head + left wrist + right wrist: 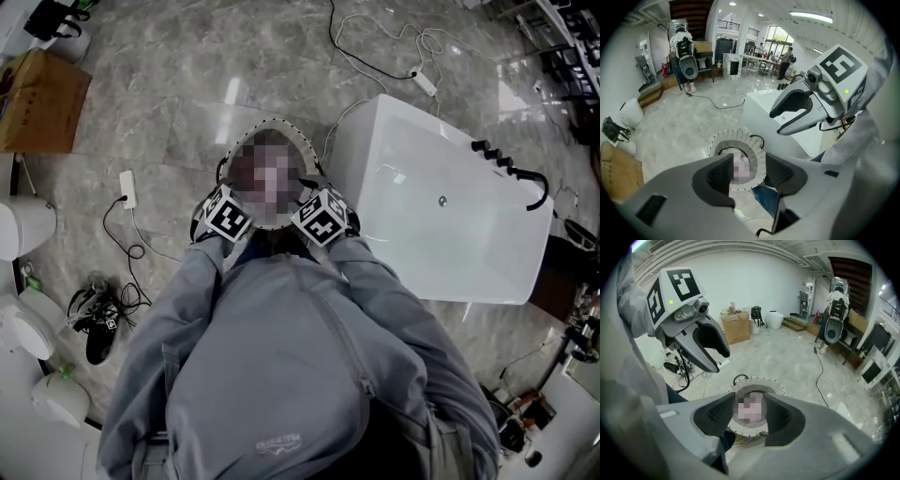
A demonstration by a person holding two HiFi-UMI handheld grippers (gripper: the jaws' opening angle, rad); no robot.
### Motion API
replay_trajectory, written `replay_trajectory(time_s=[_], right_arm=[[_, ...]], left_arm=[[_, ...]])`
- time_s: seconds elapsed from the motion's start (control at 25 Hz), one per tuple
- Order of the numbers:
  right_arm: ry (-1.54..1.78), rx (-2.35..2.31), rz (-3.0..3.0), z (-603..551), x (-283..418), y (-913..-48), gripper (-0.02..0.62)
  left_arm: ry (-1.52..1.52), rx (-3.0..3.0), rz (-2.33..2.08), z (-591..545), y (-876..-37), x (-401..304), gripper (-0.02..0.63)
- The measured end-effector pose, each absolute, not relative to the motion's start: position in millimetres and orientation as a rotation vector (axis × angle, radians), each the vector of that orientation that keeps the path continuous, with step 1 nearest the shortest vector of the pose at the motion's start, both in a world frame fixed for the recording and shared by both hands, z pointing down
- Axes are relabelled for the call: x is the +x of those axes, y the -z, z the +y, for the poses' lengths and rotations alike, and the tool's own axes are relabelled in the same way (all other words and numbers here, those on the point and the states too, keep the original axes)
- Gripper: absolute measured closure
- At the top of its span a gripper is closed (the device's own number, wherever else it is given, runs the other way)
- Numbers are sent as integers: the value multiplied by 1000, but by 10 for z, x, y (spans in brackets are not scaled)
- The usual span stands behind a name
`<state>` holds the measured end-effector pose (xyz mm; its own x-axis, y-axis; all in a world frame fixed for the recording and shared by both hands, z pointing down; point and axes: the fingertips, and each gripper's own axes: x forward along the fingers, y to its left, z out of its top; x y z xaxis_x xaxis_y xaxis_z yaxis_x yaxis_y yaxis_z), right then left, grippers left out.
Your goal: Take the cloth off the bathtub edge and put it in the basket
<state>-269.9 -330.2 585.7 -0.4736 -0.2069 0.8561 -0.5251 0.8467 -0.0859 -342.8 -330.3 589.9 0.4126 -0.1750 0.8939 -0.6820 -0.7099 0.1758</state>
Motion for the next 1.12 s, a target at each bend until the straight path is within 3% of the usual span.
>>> replay_trajectory(time_s=[0.4, 0.44, 0.48, 0.52, 0.76, 1.12], right_arm=[[-403, 561, -2086, -3341, -2728, -5777, 426], [-403, 568, -2099, -3355, -2738, -5744, 426], [-399, 578, -2112, -3371, -2743, -5706, 429], [-395, 592, -2123, -3389, -2745, -5660, 442], [-314, 702, -2188, -3532, -2781, -5291, 591], [-173, 915, -2351, -3778, -2819, -4326, 591]], left_arm=[[-1246, 2195, -764, -3395, -5818, -3422, 407], [-1241, 2207, -778, -3414, -5787, -3424, 415], [-1233, 2222, -795, -3437, -5747, -3422, 471], [-1221, 2239, -811, -3461, -5700, -3413, 555], [-1145, 2337, -884, -3564, -5401, -3300, 598], [-970, 2486, -1132, -3823, -4578, -3300, 601]])
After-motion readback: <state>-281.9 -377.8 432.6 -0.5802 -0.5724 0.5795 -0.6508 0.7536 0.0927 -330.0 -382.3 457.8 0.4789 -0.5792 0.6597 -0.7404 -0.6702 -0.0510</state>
